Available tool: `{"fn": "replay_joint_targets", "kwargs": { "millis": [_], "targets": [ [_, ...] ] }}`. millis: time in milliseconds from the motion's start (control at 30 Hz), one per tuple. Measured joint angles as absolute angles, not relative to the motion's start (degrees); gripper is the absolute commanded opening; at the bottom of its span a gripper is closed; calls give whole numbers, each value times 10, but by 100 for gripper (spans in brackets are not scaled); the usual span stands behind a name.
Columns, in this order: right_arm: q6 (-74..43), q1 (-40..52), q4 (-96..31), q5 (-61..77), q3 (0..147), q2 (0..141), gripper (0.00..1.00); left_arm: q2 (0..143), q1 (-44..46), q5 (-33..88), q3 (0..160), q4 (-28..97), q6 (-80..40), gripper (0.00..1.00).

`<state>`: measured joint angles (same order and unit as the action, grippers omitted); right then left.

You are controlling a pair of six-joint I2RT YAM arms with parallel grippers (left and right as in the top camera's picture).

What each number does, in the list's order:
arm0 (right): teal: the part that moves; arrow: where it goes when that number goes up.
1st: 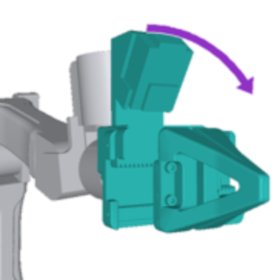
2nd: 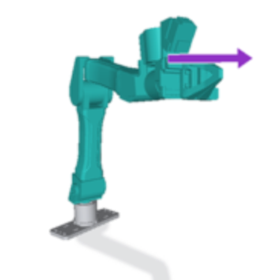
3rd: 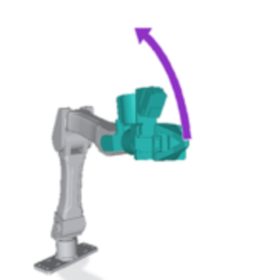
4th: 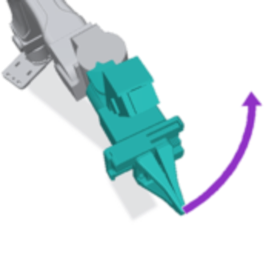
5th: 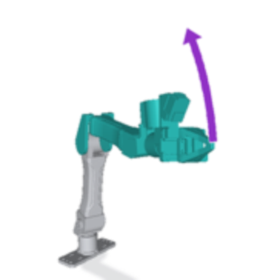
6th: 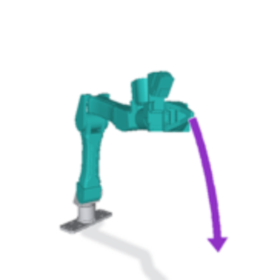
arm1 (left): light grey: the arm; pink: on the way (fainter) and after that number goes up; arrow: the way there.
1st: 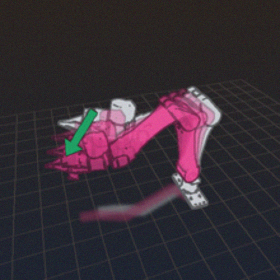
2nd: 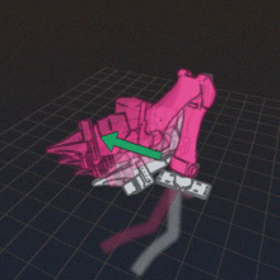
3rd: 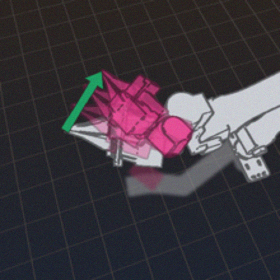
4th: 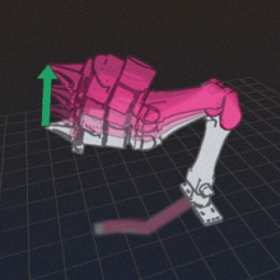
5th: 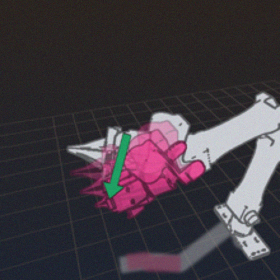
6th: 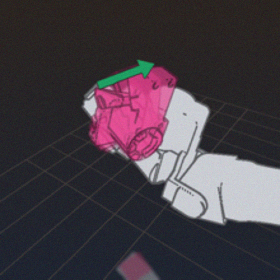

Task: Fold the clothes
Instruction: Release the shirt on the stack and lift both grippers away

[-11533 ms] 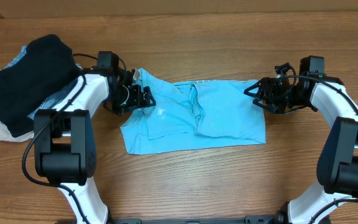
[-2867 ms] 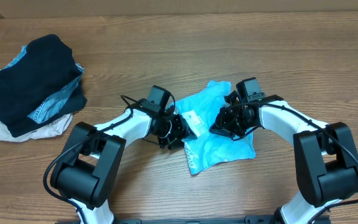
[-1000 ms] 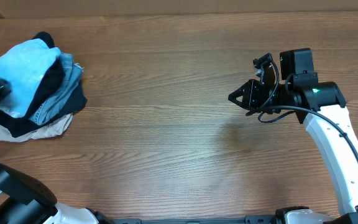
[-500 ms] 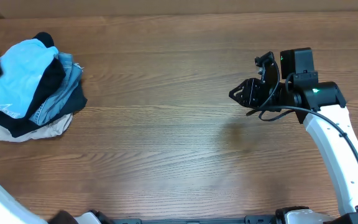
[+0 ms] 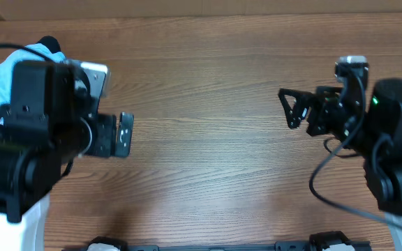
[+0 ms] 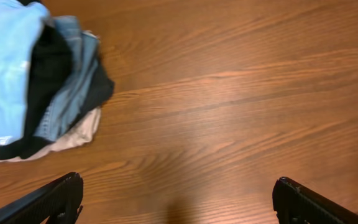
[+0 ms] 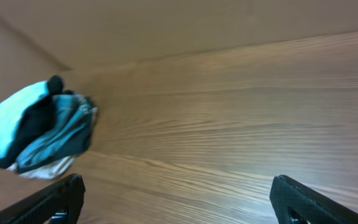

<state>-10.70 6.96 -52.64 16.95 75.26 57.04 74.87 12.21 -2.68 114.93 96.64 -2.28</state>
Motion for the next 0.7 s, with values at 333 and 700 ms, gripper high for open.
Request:
{"fn": "replay_joint_targets", "kwargs": {
  "millis": [333, 700],
  "targets": [
    [-105, 70, -629, 88, 754, 582, 100, 688, 142, -67, 1090, 969, -63, 100],
    [-105, 70, -621, 81, 754, 680, 100, 712, 142, -68, 1090, 969, -66, 100]
  ]
}}
